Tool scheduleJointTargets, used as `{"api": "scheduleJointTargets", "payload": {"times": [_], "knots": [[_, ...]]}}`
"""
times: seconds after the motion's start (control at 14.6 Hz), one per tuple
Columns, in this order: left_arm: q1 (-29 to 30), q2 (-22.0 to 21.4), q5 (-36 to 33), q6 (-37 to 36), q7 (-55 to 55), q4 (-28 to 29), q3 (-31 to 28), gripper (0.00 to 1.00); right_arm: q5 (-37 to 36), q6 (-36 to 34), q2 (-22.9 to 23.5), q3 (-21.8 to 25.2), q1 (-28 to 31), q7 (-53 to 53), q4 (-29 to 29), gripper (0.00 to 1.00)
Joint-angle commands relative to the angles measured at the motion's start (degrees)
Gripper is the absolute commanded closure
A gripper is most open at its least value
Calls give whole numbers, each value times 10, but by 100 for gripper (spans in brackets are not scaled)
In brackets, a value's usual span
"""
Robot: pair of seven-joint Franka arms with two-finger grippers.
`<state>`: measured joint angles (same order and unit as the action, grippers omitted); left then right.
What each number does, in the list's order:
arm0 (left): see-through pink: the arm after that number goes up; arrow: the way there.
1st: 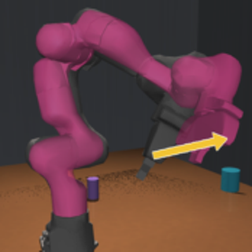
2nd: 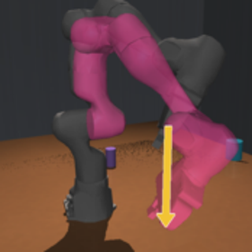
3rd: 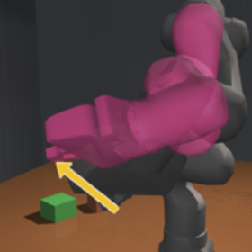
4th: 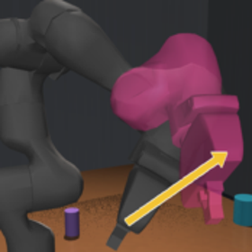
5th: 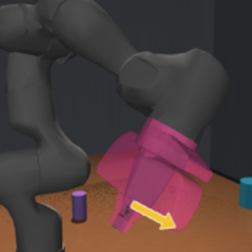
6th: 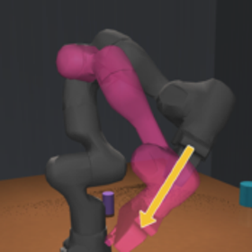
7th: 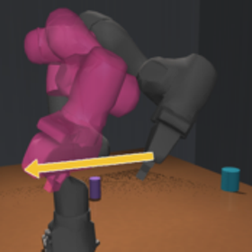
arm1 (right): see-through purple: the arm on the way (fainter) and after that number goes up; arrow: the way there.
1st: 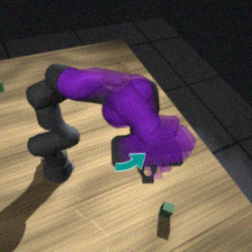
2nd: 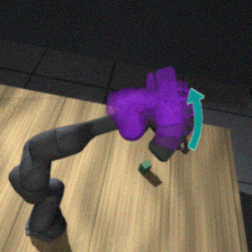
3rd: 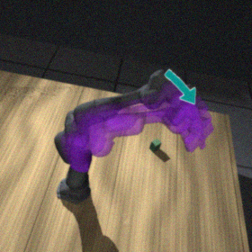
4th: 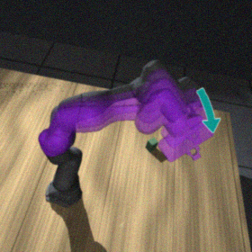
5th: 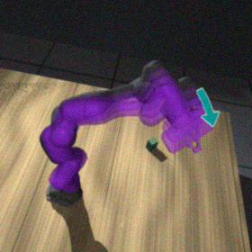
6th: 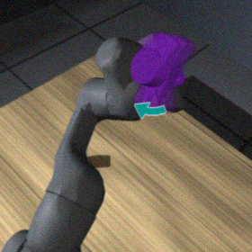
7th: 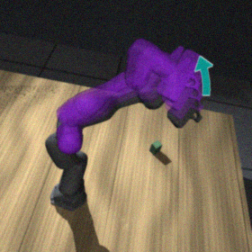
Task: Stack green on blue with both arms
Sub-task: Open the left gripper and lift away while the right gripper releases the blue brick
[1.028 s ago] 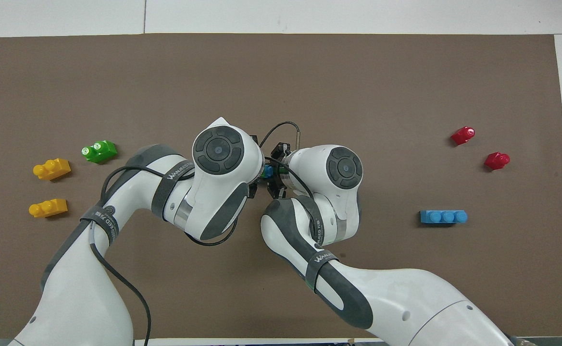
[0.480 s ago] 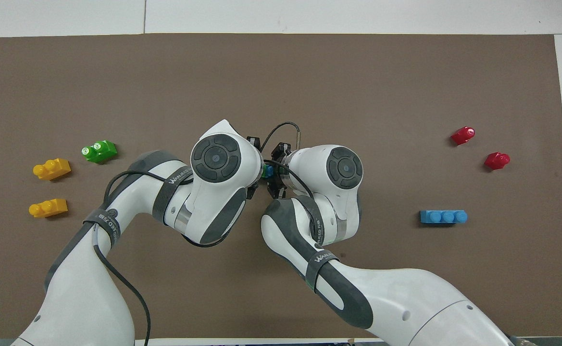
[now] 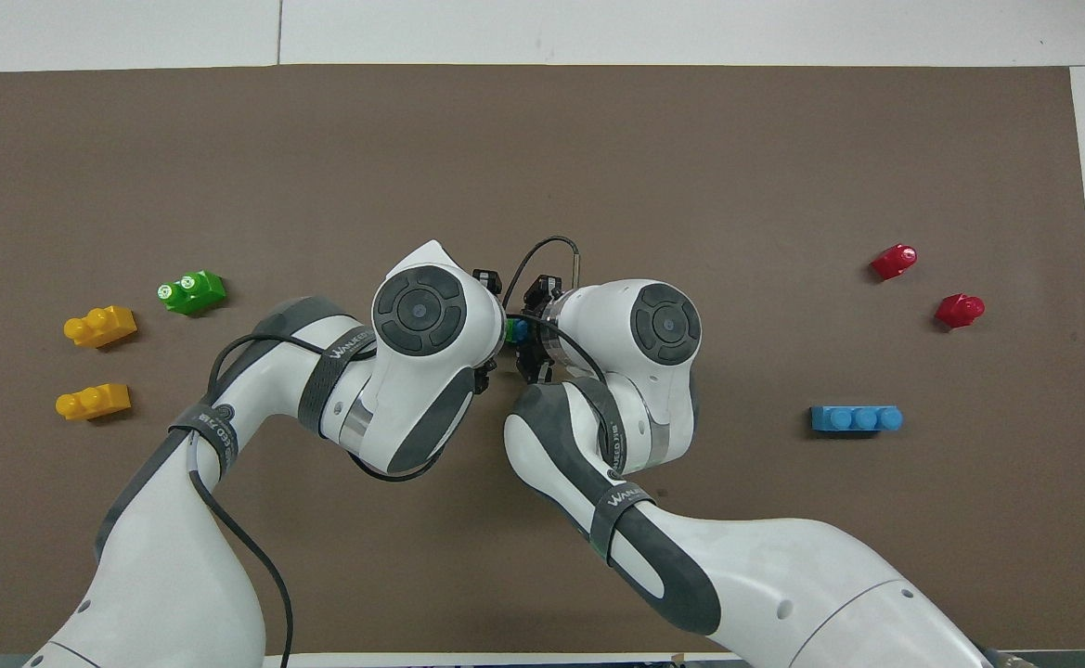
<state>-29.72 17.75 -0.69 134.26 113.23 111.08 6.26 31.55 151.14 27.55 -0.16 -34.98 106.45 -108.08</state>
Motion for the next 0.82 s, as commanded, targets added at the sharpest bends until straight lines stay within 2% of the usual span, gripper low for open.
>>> {"api": "scheduleJointTargets", "payload": {"times": [0.0,0.07,0.14,0.21,0.55,0.62,0.75], "knots": [[4,-18,1,-43,-12,-10,-5,0,7,18,-1,0,7,-11,-21,37],[12,-25,1,-51,-12,-14,-5,0,7,17,-1,0,6,-11,-21,24],[21,-35,1,-58,-13,-15,-5,0,7,17,-1,0,6,-11,-20,17],[27,-45,1,-72,-13,-16,-5,0,7,17,-1,0,4,-11,-19,13],[68,-93,1,-158,-18,-26,-8,0,7,12,-1,0,6,-12,-15,9],[83,-108,1,-183,-19,-24,-8,0,7,10,-1,0,7,-12,-14,4],[112,-126,1,-219,-27,-24,-9,0,9,10,-2,-1,7,-11,-11,2]]}}
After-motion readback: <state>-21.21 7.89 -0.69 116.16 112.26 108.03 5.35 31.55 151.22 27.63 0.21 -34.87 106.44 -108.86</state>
